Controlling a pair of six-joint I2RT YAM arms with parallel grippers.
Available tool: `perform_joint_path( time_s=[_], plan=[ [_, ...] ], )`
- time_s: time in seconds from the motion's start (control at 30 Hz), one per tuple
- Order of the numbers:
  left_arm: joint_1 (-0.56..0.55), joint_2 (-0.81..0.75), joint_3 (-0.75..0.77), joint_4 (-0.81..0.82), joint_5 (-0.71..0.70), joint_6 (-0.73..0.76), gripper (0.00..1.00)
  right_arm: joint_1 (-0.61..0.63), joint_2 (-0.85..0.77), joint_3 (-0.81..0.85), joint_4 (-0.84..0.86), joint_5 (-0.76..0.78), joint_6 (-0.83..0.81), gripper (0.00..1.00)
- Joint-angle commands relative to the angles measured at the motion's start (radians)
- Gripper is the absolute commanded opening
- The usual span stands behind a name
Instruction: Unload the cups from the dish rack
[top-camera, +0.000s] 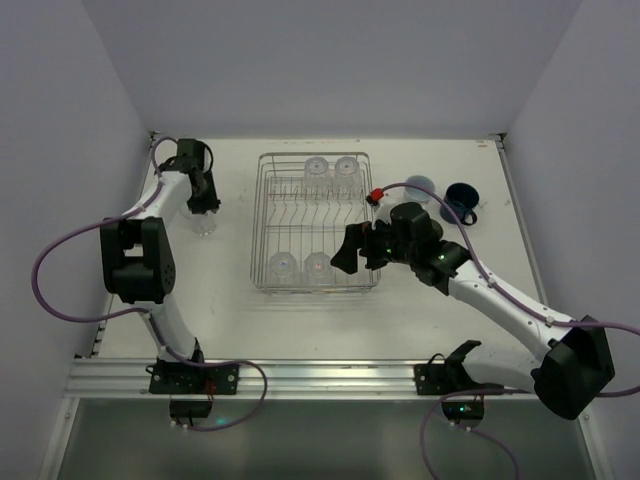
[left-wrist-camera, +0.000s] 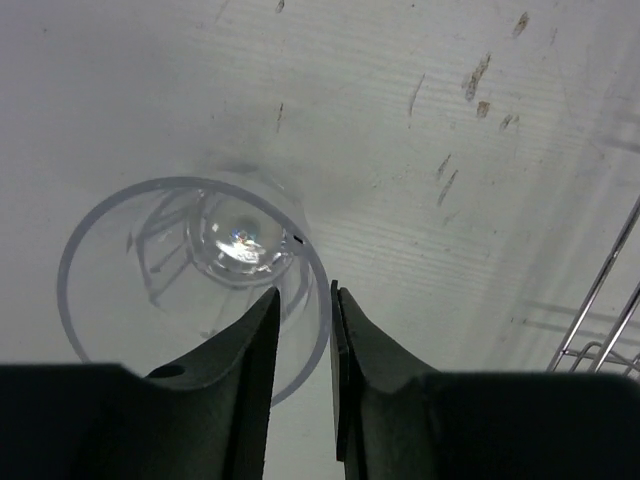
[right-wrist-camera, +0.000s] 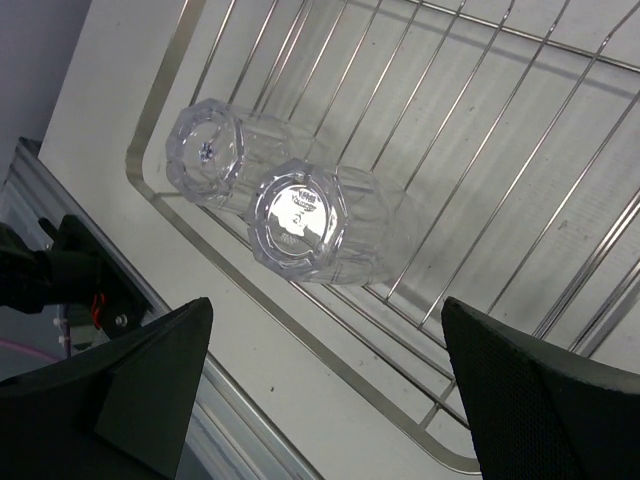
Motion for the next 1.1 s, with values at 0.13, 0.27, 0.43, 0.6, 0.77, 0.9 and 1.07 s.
perform_joint_path(
  time_s=[0.13, 0.27, 0.43, 0.6, 0.77, 0.9, 1.07],
  plan=[
    [0.020, 0.001, -0.027, 0.010, 0.031, 0.029, 0.32, 0.044, 0.018, 0.067, -0.016, 0.019, -0.040, 0.99],
    [0.018, -0.062, -0.019, 0.024, 0.037, 0.023, 0.41, 0.067, 0.032, 0.081, -0.017, 0.008, -0.084, 0.99],
    [0.018, -0.168, -0.008, 0.077, 0.141, -0.011, 0.61, 0.145, 0.110, 0.141, -0.100, 0.088, -0.141, 0.99],
    [0.018, -0.267, 0.016, 0.120, 0.228, -0.048, 0.82, 0.225, 0.199, 0.247, -0.177, 0.264, -0.169, 0.99],
    [0.008, -0.444, -0.083, 0.235, 0.316, -0.084, 0.91, 0.279, 0.297, 0.345, -0.250, 0.404, -0.183, 0.99],
    [-0.049, -0.629, -0.247, 0.375, 0.428, -0.126, 1.00, 0.308, 0.383, 0.386, -0.301, 0.444, -0.181, 0.99],
    [-0.118, -0.864, -0.476, 0.525, 0.518, -0.144, 1.00, 0.325, 0.461, 0.426, -0.315, 0.449, -0.164, 0.99]
  ],
)
